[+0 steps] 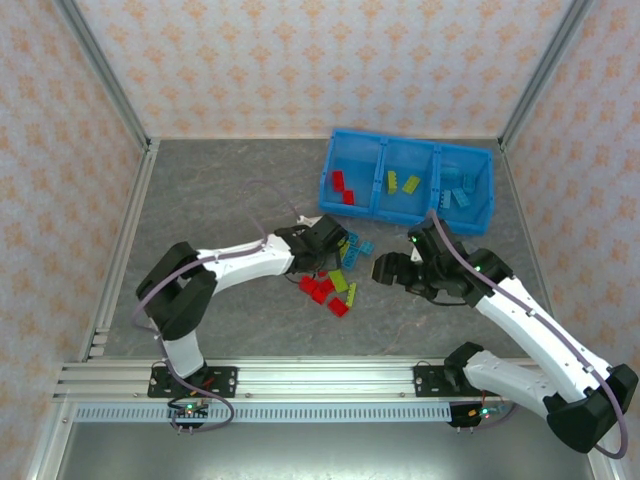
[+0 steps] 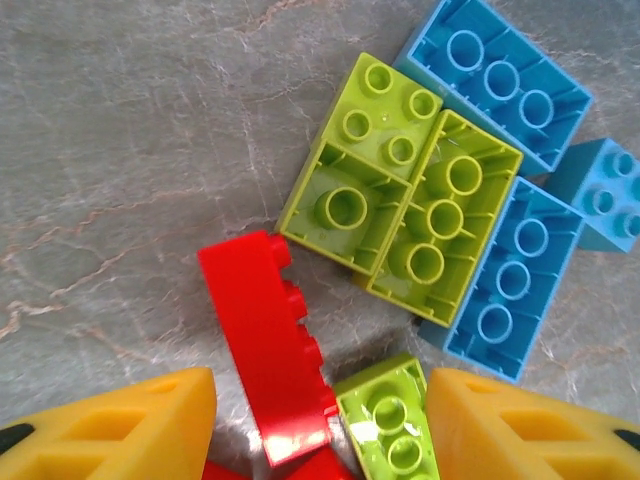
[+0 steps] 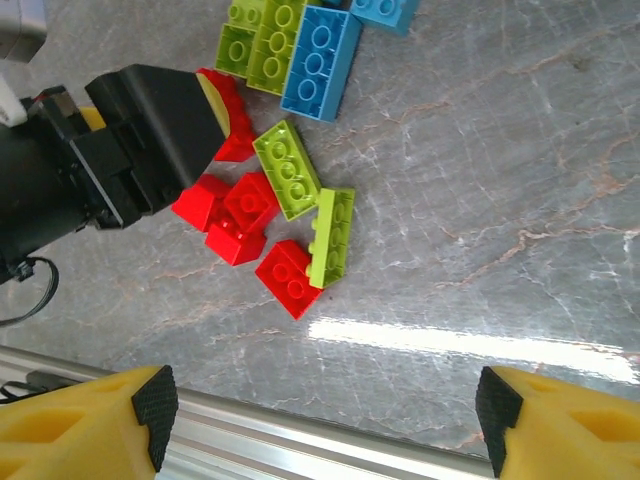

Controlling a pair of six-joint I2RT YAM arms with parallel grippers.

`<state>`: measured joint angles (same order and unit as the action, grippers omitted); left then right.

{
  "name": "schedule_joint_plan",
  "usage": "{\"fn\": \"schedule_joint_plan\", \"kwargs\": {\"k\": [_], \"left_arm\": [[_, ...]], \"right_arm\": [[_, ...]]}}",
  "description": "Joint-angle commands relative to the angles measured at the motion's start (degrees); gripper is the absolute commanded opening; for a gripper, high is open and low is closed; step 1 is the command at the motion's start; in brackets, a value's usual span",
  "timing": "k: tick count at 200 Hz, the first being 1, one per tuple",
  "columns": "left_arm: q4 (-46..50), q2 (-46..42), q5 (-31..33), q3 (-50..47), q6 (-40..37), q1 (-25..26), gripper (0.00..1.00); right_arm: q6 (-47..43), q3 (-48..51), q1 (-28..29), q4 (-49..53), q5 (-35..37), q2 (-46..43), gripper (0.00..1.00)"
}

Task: Sort the legos into containers by color

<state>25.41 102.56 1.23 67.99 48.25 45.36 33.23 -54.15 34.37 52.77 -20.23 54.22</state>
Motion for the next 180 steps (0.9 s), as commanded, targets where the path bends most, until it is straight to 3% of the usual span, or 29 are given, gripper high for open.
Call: {"fn": "schedule_joint_plan", "kwargs": {"k": [1,27,62,100,142,163,180], "left_arm": [[0.92,2.29,1.07,0.43,2.46,-0.38,0.55],[0.62,4.07,2.22,-0.02,2.52,-0.36,0.51],[0.91,4.37,2.37,-0.45,2.10,-0.61,0.32],[2.87,-1.05,1.75,-0.05,1.09,-0.69,0.15],[9.21,-8.79,5.58,10.05,-3.47,2.21,0.12],[11.14,-4.89,10.76,18.67,-7.43,0.00,0.13],[11.31,2.00,9.09,26.94,-9.62,-4.15,0.13]], "right_arm": [[0.14,0.28,0.30,1.98,3.76,-0.66,0.80],[0.15,0.03,0.34,1.49,3.47,0.05,0.81],[-0.23,-0.86,0.35,1.46,3.36,1.07,0.80],[0.04,-1.72,0.35,1.95,3.16,0.69,0.81],[0.94,-2.81,0.35,1.32,3.49,-1.19,0.81],[1.61,-2.92,0.37,0.58,4.22,-2.05,0.81],[2.01,-2.76,0.39,0.62,4.39,-2.52,0.81]]}}
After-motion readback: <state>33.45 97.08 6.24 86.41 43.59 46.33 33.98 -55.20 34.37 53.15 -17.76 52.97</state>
